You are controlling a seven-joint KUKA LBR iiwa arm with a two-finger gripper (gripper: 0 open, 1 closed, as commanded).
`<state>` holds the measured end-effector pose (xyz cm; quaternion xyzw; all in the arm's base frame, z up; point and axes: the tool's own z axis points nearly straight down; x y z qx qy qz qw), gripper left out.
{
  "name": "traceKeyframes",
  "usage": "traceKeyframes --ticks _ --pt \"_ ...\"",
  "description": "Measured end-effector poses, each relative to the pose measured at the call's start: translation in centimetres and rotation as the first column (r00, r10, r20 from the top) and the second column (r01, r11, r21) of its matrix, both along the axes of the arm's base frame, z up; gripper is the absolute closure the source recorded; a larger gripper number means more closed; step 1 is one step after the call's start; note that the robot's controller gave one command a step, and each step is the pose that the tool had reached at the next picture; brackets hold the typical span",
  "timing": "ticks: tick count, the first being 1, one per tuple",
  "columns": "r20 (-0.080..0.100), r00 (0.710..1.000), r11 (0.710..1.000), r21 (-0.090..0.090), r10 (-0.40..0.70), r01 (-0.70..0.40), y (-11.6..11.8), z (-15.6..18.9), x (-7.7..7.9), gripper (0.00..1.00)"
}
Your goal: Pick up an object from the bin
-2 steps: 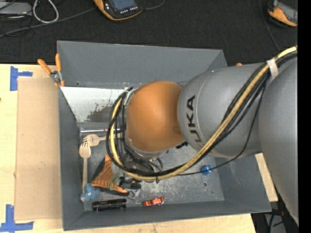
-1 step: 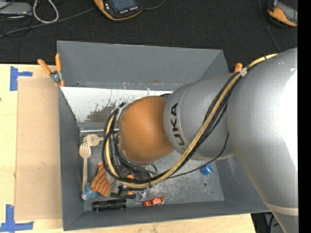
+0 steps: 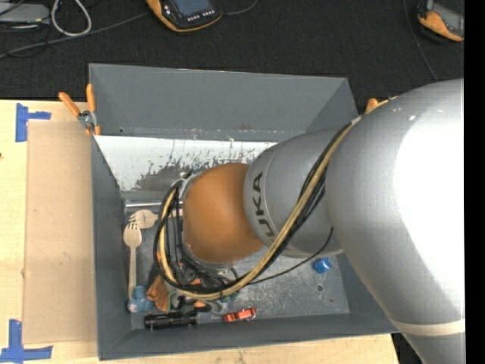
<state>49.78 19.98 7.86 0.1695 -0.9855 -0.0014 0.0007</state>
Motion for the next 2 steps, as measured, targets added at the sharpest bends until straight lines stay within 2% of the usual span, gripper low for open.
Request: traceKeyframes --ticks 1,2 --pt "0.000 0.988 0.988 -0.001 0.153 -0.153 0.46 -0.22 3.95 1.00" --pt "-0.001 0.964 0.964 0.001 0.267 -0.267 0.00 -0.55 3.38 1.00"
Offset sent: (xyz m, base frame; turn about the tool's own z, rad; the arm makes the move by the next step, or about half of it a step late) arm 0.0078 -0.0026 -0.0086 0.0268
